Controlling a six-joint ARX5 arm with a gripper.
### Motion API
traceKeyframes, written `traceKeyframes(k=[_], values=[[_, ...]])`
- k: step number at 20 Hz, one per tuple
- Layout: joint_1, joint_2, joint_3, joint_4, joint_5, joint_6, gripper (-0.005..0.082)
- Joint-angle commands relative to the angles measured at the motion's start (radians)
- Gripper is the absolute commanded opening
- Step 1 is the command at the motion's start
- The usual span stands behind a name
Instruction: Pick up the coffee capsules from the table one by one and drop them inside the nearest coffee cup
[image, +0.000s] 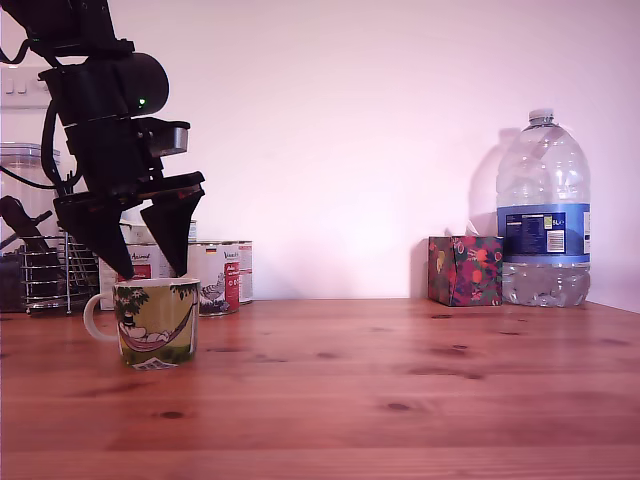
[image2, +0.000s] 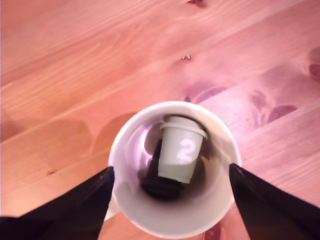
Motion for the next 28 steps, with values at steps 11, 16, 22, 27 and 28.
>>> traceKeyframes(k=[11, 16, 22, 27, 28], values=[[-0.006, -0.320, -0.266, 0.258, 0.030, 0.008, -0.0011], [-0.006, -0.547, -0.463, 0.402, 0.122, 0.004, -0.0011], [-0.007, -0.729, -0.610, 0.425, 0.172, -0.021, -0.0011], [-0.013, -0.836, -0.734, 0.432, 0.180, -0.049, -0.0011], [-0.014, -0.845, -0.740, 0.424, 0.181, -0.057, -0.0011]])
